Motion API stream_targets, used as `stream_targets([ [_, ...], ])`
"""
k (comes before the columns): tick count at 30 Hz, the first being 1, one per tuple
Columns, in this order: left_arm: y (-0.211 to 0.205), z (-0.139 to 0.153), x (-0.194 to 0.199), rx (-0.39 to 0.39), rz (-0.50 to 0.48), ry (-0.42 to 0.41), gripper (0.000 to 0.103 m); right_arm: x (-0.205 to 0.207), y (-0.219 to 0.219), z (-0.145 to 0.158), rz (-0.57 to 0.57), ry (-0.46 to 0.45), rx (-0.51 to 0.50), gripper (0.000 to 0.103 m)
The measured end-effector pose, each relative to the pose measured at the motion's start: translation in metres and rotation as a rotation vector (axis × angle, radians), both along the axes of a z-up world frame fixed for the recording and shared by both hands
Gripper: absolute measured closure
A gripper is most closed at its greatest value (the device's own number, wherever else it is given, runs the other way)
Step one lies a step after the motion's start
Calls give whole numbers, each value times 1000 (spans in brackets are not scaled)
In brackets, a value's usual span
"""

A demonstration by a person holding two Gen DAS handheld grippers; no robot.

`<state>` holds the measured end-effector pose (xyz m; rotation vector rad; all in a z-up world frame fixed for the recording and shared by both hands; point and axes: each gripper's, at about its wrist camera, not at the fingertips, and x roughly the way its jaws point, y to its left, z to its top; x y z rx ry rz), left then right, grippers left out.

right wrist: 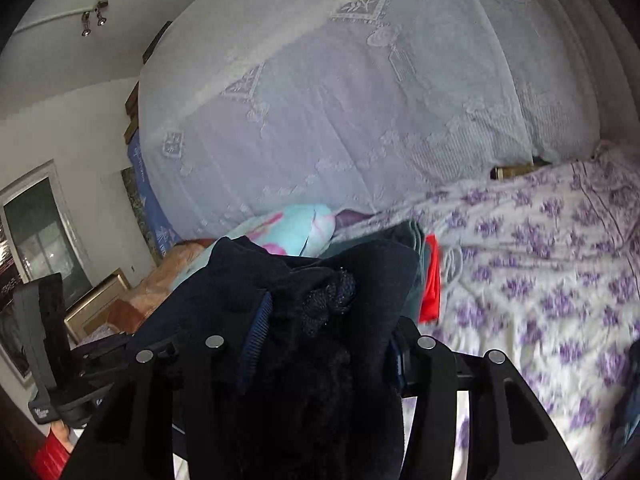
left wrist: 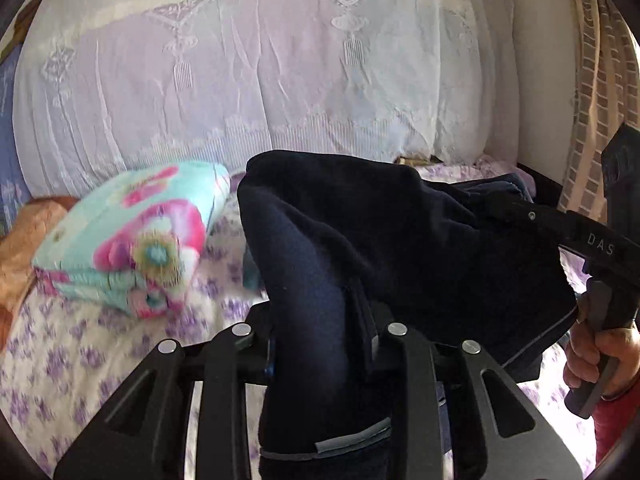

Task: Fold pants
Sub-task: 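Lift the folded pants with both tools and carry them beside the floral blanket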

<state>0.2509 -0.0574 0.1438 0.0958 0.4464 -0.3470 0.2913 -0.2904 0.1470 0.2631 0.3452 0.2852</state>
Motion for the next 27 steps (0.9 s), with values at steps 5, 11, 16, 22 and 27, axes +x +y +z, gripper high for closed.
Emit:
stream_targets([
  [5, -25, -5, 105, -2, 84, -65, 76, 105, -9, -17, -80, -59, 7, 52],
  [11, -23, -119, 230, -55, 248, 157, 57, 194, -29, -126, -178, 0, 51, 19],
  [16, 3, -125, 219, -167, 246, 81, 38, 197, -32, -108, -147, 14, -14, 9],
  [22, 42, -120, 205, -312, 307, 115, 39, 139, -34, -77, -221, -132, 6, 9],
  [27, 17, -136, 213, -141, 316, 150, 34, 153, -26, -96, -296, 0, -171, 9],
])
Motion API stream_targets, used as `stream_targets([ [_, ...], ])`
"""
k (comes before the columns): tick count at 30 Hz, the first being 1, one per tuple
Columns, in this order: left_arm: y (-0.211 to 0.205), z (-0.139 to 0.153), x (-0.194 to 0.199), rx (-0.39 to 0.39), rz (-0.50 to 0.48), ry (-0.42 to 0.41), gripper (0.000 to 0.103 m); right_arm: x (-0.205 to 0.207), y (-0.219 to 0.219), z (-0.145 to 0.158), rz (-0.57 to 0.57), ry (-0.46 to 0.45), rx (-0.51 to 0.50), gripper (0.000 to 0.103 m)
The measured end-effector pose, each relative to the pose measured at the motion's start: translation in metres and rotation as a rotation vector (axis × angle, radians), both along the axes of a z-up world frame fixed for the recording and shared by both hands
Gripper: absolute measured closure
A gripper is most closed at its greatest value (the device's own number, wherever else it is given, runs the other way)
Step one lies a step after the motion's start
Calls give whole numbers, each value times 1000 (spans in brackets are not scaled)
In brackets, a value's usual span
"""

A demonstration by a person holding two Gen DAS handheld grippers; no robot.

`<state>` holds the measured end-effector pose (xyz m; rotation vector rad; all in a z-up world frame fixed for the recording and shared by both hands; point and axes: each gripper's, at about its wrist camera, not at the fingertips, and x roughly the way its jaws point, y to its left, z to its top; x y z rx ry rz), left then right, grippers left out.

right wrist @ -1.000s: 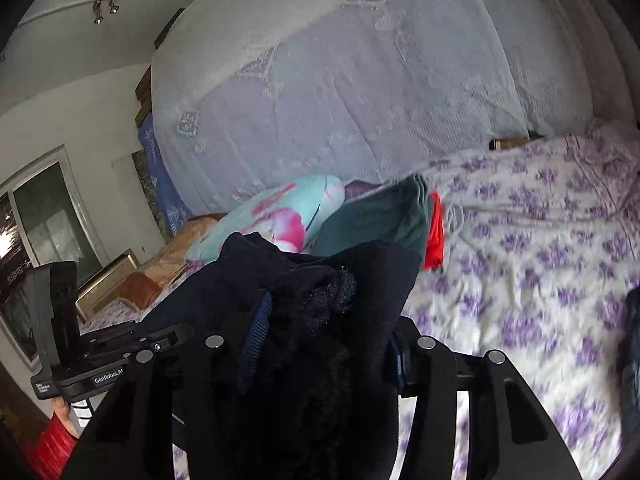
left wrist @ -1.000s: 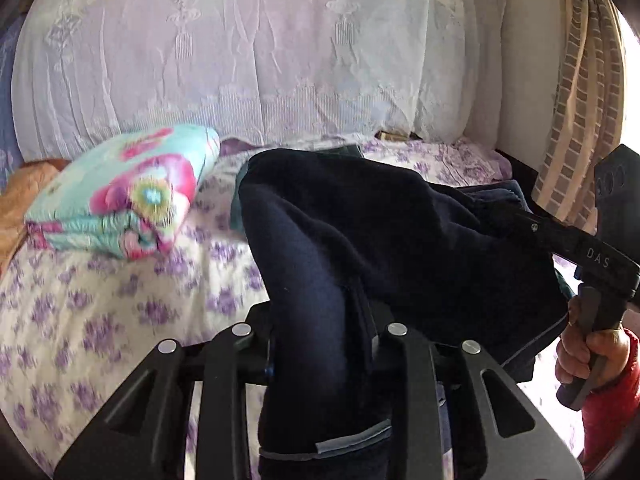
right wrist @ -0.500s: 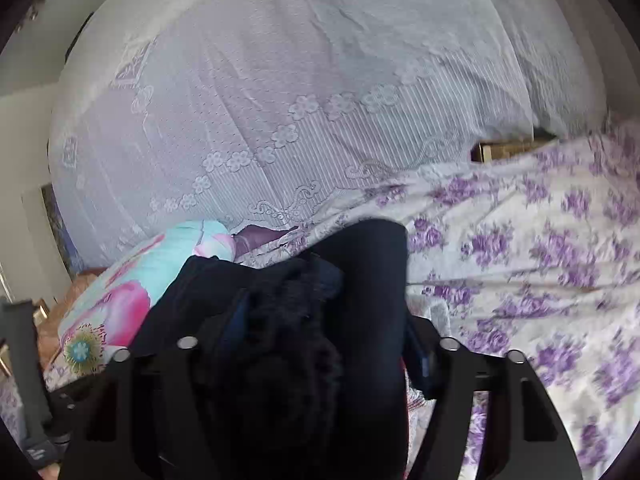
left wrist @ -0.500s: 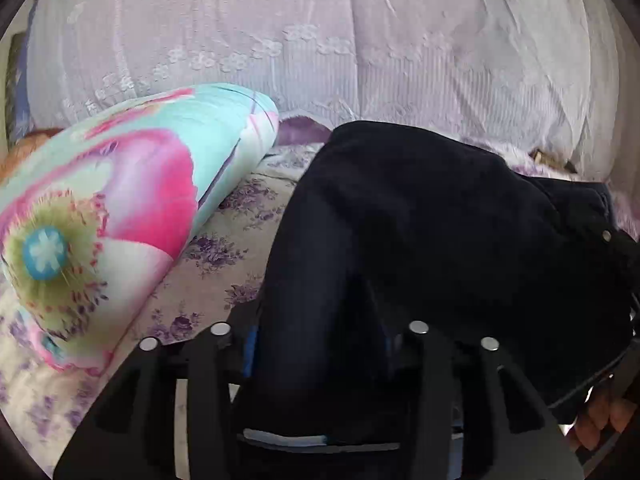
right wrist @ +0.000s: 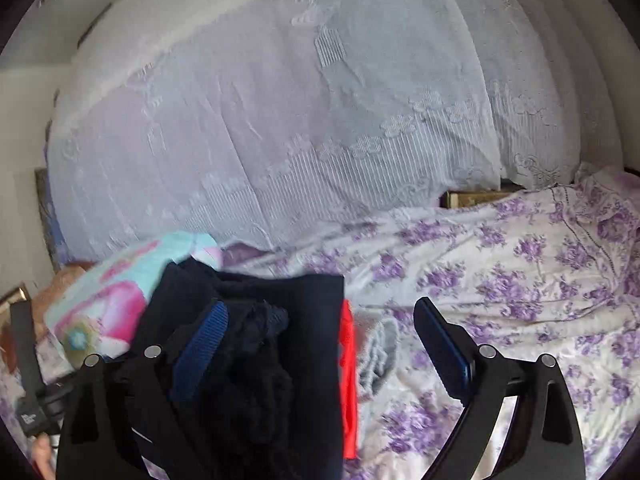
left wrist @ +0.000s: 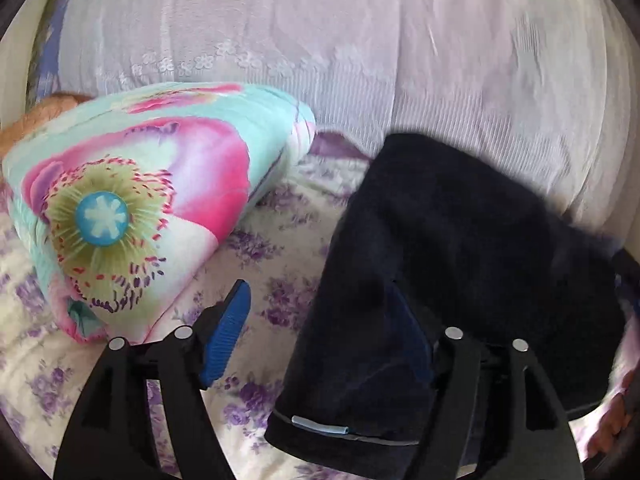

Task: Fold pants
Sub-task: 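Lift the folded pants with both tools and carry them beside the floral blanket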

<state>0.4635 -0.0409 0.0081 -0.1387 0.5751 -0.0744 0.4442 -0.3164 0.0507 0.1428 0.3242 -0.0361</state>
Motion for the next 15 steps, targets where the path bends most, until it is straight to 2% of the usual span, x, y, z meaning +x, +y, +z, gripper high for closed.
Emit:
stream_targets([
  [2, -6, -11, -5, 70, 39, -43, 27, 7, -11, -13, 4, 3, 71, 8],
  [4, -11, -9, -8, 129, 59, -71, 27, 5, -15, -8, 37, 0, 116, 8],
  [5, -12, -6, -9, 138, 57, -79, 27, 0, -13, -5, 42, -23, 112, 8],
  [7, -8, -4, -13, 84, 3, -108, 27, -15, -8, 5, 35, -90, 101, 8],
  [9, -7, -1, -23, 61, -22, -98, 27, -28, -3, 13, 65, -114, 105, 8],
  [13, -12, -1, -63, 132, -31, -112, 27, -65, 6, 14, 61, -107, 93, 7],
  [15, -11, -2, -88, 152, -26, -112, 21, -86, 8, 8, 51, -83, 110, 7],
])
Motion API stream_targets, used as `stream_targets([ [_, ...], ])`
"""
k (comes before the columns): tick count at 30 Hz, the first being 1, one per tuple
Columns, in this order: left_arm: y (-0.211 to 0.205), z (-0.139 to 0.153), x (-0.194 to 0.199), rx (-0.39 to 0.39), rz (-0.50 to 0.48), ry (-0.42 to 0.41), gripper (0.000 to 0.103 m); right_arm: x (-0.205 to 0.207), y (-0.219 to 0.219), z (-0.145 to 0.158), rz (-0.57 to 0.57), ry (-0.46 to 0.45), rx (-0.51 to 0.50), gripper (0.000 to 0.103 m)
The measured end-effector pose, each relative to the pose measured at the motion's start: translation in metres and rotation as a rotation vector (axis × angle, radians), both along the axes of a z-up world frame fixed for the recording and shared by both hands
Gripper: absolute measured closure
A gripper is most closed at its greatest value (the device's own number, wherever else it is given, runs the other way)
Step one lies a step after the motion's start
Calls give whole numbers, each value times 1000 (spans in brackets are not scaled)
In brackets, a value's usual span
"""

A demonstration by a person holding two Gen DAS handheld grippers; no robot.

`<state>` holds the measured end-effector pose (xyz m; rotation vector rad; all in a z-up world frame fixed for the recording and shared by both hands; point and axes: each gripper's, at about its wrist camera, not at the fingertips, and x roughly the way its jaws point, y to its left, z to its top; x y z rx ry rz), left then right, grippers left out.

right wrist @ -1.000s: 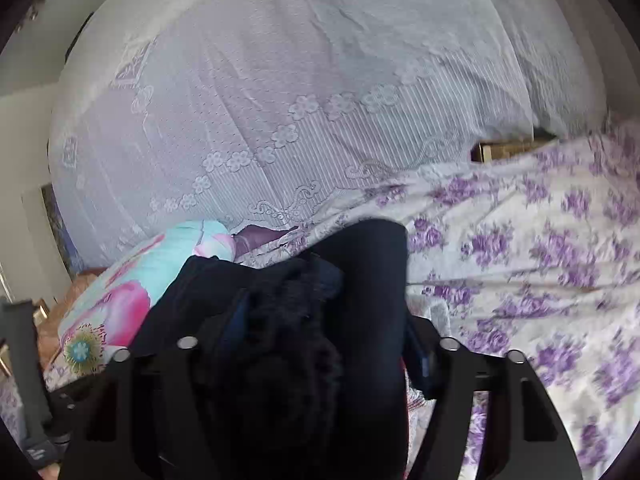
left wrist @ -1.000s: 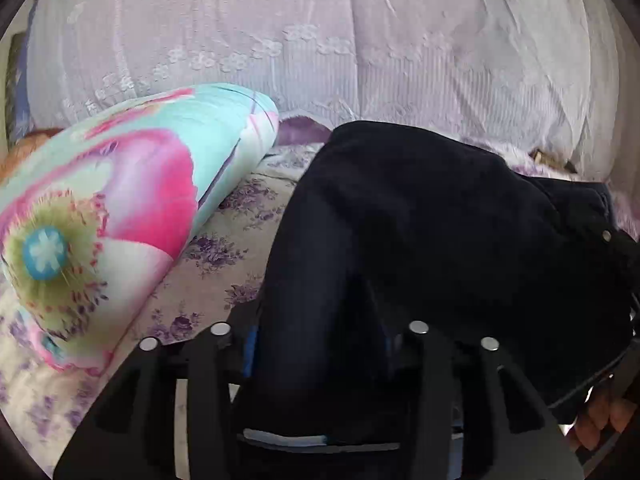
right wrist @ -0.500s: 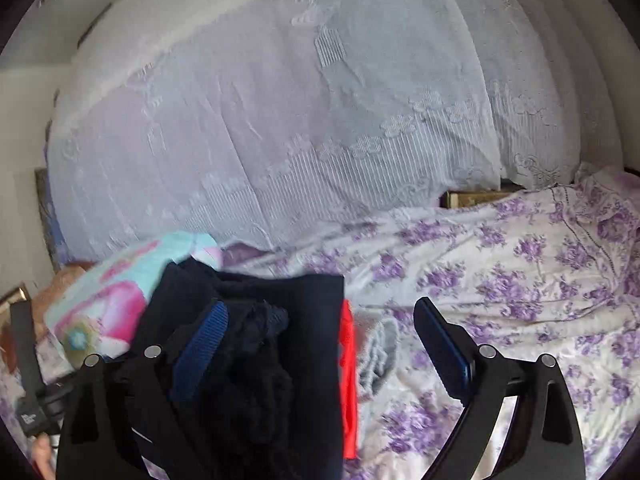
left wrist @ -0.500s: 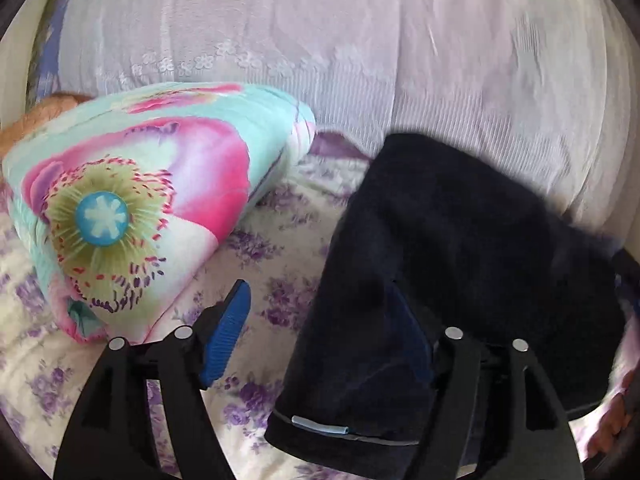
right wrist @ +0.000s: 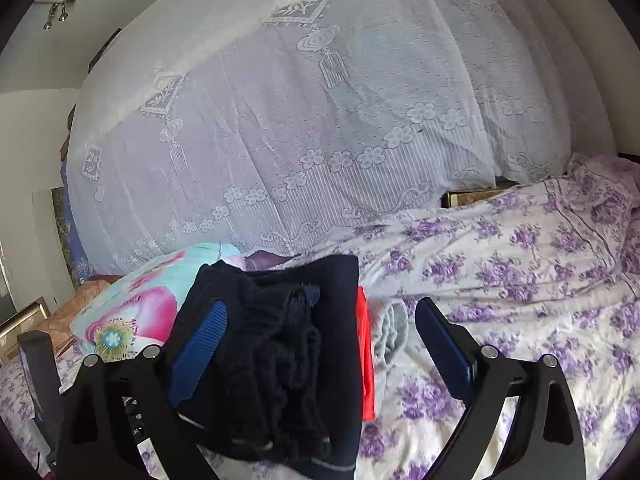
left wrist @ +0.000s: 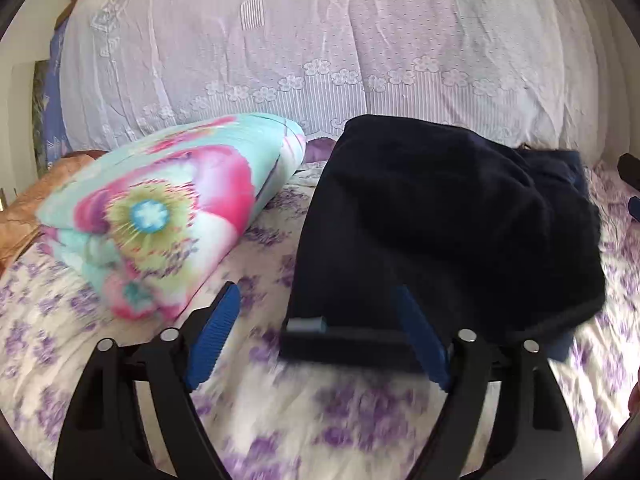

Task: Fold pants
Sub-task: 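Lift the folded pants with both tools and carry them beside the floral blanket, then lower the folded pants onto the bed and open both tools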

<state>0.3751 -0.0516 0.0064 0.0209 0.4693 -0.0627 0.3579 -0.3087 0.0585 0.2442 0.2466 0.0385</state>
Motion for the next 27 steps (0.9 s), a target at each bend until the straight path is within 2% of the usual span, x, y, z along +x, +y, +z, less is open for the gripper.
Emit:
stream_targets([
  [2, 5, -2, -29, -21, -2, 6, 13, -24, 0, -10, -6, 22, 24, 7],
  [7, 17, -9, -95, -37, -16, 35, 8, -86, 4, -47, -70, 117, 83, 6],
  [10, 22, -15, -133, 12, -27, 30, 6, -124, 12, -69, -97, 149, 92, 6],
  [13, 22, -18, -167, 73, -29, -16, 5, -159, 24, -76, -94, 146, 54, 5],
  [15, 17, -18, -180, 110, -43, -46, 5, -179, 31, -71, -101, 105, 25, 4],
  [17, 13, -15, -187, 129, -55, -69, 5, -197, 37, -61, -121, 22, -9, 4],
  [19, 12, -8, -188, 114, -52, -96, 5, -206, 43, -49, -139, -78, -53, 4],
  [23, 8, 12, -172, 67, -50, -93, 5, -187, 53, -24, -191, -164, -103, 4],
  [27, 9, 13, -148, 28, -2, -94, 5, -165, 70, -38, -186, -222, -136, 4],
])
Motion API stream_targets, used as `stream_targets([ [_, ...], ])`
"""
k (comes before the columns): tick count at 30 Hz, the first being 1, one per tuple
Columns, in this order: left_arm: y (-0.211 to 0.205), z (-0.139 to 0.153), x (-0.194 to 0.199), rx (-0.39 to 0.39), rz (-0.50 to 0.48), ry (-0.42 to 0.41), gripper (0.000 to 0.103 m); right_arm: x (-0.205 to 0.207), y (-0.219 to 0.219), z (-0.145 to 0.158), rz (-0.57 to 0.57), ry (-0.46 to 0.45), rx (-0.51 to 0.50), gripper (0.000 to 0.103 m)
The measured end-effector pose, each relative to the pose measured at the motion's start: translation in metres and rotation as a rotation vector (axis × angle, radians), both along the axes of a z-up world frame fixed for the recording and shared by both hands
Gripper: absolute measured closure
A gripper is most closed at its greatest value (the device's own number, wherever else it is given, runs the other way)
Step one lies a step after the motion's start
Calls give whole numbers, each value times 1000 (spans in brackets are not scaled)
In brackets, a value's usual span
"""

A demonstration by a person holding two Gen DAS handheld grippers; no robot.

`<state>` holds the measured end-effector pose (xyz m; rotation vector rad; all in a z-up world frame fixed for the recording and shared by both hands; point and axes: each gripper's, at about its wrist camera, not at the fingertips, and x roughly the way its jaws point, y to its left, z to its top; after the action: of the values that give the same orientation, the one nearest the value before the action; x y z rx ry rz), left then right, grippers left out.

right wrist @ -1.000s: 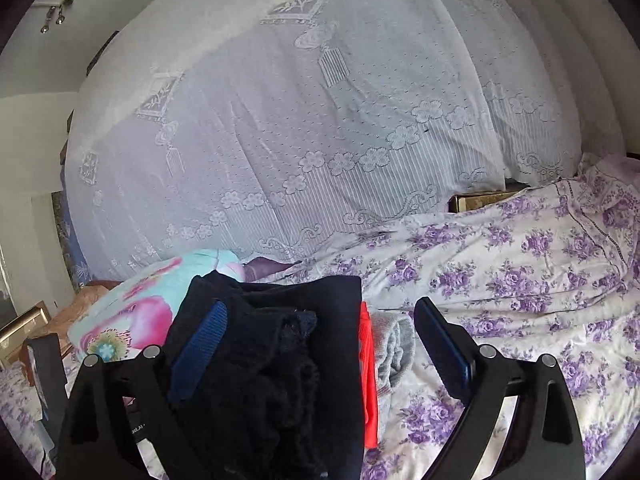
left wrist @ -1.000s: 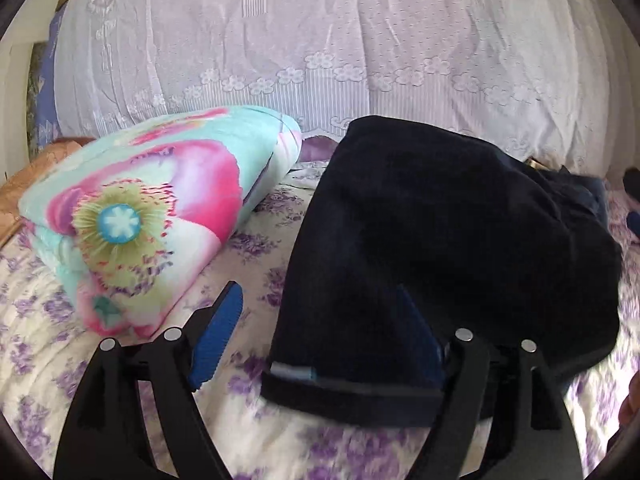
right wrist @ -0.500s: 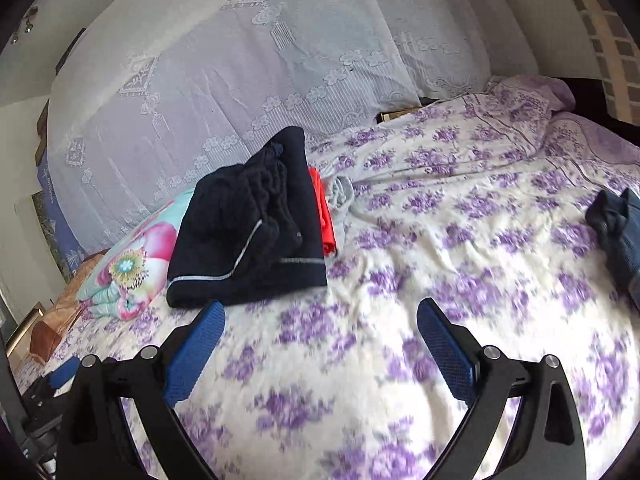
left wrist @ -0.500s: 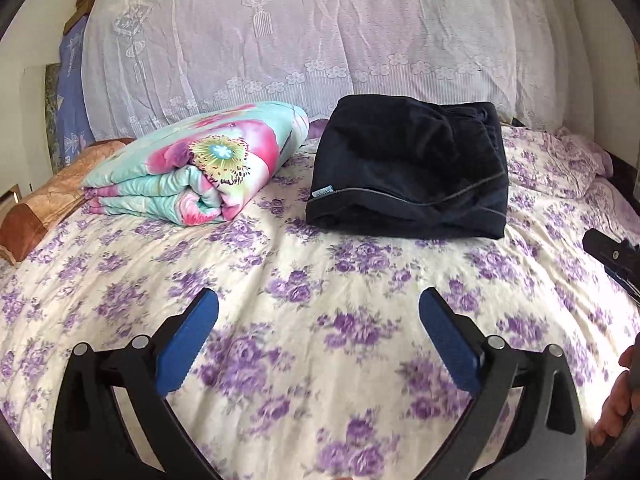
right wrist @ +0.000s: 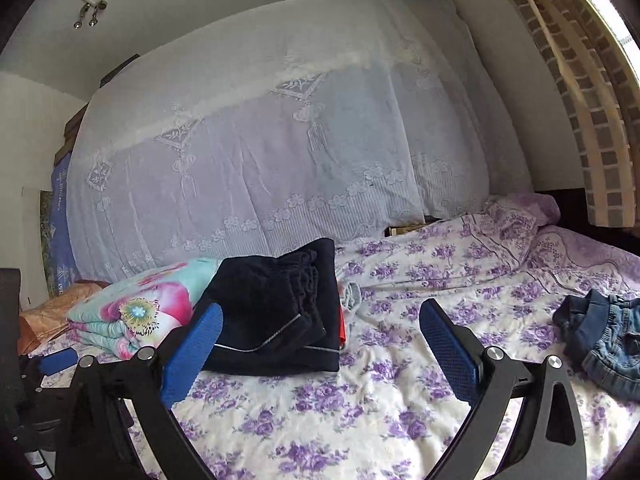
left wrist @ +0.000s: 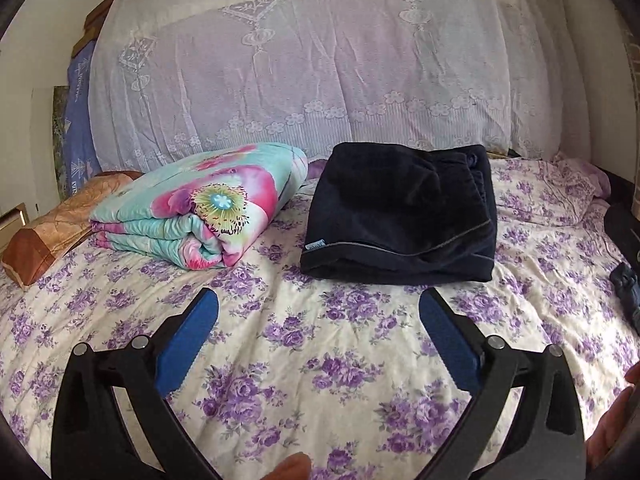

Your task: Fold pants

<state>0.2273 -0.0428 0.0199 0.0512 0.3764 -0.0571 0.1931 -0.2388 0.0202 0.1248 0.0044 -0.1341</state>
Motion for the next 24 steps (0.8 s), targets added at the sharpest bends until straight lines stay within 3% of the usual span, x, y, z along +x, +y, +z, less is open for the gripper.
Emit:
stream_targets([
  [4, 9, -18, 24, -35, 49, 93, 5, 26, 13, -14, 85, 138, -62, 4],
  [8, 22, -22, 25, -92, 72, 105, 5, 26, 4, -17, 83, 146, -10, 4],
  [17, 6, -21, 5, 32, 37, 53, 5, 29, -3, -23, 76, 186, 45, 4],
  [24, -1, -20, -2, 53, 16, 33, 5, 31, -1, -24, 84, 202, 37, 4],
])
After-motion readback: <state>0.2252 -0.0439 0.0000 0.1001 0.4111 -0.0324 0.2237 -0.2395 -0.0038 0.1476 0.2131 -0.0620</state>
